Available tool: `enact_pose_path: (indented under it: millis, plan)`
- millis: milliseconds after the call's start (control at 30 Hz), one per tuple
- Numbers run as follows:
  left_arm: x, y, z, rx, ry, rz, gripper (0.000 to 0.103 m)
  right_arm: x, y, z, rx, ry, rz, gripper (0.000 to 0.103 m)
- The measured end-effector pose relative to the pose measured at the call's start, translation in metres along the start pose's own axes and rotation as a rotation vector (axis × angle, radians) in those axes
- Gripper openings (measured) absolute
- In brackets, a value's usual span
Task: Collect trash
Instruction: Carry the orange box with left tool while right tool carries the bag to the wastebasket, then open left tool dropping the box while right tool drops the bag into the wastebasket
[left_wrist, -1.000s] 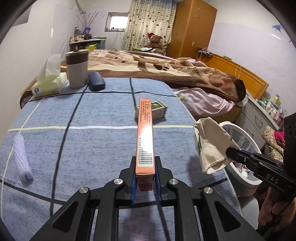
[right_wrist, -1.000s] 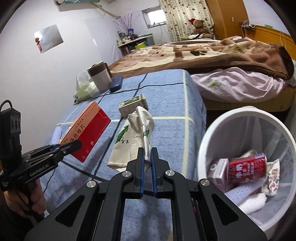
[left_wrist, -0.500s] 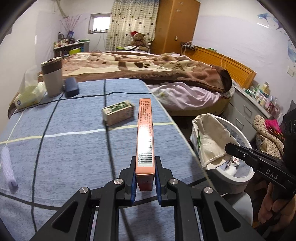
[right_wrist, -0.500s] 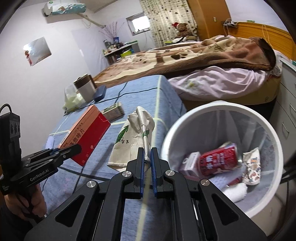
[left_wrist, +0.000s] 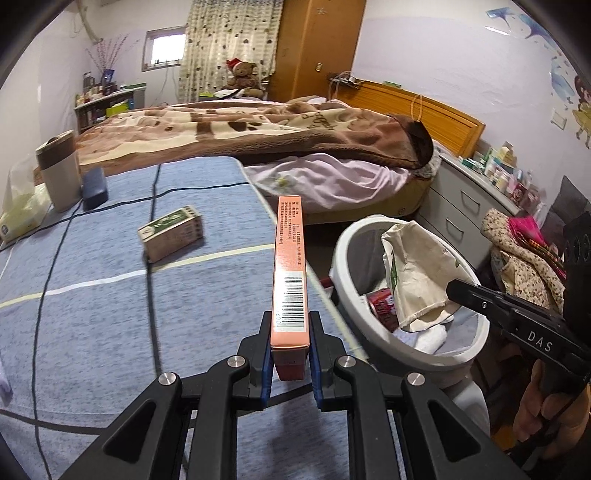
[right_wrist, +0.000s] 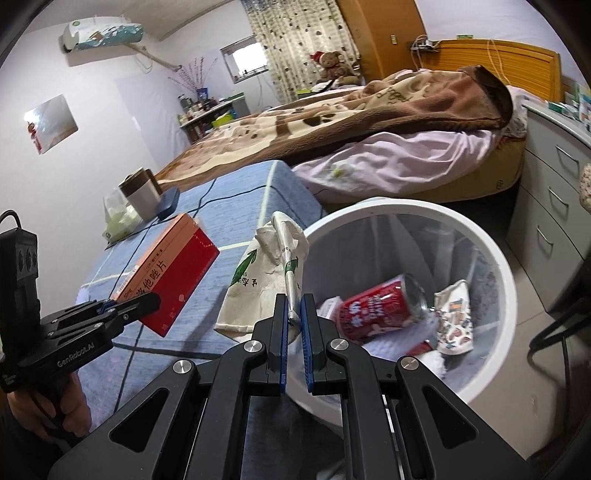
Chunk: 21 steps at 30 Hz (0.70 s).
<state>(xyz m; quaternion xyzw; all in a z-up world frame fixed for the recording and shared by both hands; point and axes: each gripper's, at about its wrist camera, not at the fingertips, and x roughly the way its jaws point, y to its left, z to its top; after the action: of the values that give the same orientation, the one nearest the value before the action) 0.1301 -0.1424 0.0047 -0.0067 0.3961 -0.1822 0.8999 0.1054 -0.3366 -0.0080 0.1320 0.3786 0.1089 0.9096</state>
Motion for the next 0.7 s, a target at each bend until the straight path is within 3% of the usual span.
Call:
enact_pose_path:
  millis: [700]
  plan:
    - [0.045, -0.068, 0.015, 0.111, 0.058, -0.13, 0.016, -0.013, -0.049, -0.004, 0.108, -0.013, -0.122, 0.007]
